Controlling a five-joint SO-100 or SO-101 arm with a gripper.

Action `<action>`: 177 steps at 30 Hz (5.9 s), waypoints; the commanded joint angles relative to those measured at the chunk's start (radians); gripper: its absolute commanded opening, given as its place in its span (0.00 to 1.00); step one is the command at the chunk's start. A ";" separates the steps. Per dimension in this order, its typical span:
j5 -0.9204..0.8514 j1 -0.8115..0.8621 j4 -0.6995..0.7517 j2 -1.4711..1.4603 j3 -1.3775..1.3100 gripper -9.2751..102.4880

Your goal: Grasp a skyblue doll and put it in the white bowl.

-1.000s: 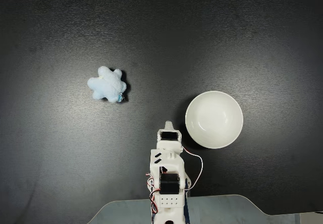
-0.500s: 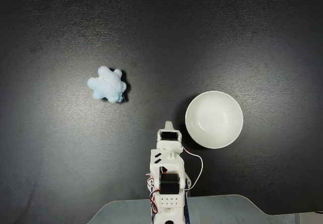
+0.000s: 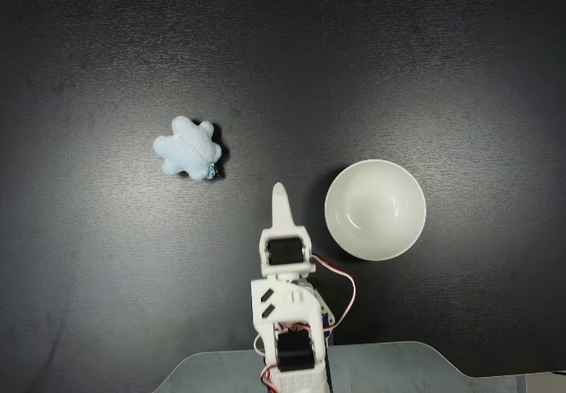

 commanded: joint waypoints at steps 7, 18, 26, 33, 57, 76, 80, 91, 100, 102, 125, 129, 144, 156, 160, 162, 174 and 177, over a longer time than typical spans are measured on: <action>-0.005 -0.046 -0.011 -0.417 -0.724 0.08; -0.009 -0.046 0.557 -1.216 -1.367 0.08; -0.210 -0.117 0.678 -1.559 -1.396 0.08; -0.394 -0.163 0.672 -1.572 -1.396 0.08; -0.445 -0.681 0.655 -1.620 -1.376 0.08; -0.448 -0.571 0.471 -2.005 -1.373 0.20; -0.434 -0.558 0.471 -2.023 -1.373 0.36; -0.449 -0.476 0.471 -2.020 -1.374 0.51; -0.577 -0.362 0.485 -2.022 -1.371 0.51; -0.609 -0.367 0.488 -2.022 -1.371 0.51; -0.715 -0.394 0.563 -2.017 -1.384 0.51; -0.715 -0.394 0.563 -2.020 -1.376 0.51; -0.715 -0.434 0.414 -2.166 -1.384 0.51; -0.699 -0.485 0.402 -2.184 -1.390 0.51; -0.699 -0.486 0.353 -2.223 -1.390 0.50; -0.699 -0.485 0.321 -2.246 -1.390 0.50; -0.698 -0.485 0.304 -2.255 -1.388 0.40; -0.698 -0.480 0.304 -2.252 -1.388 0.21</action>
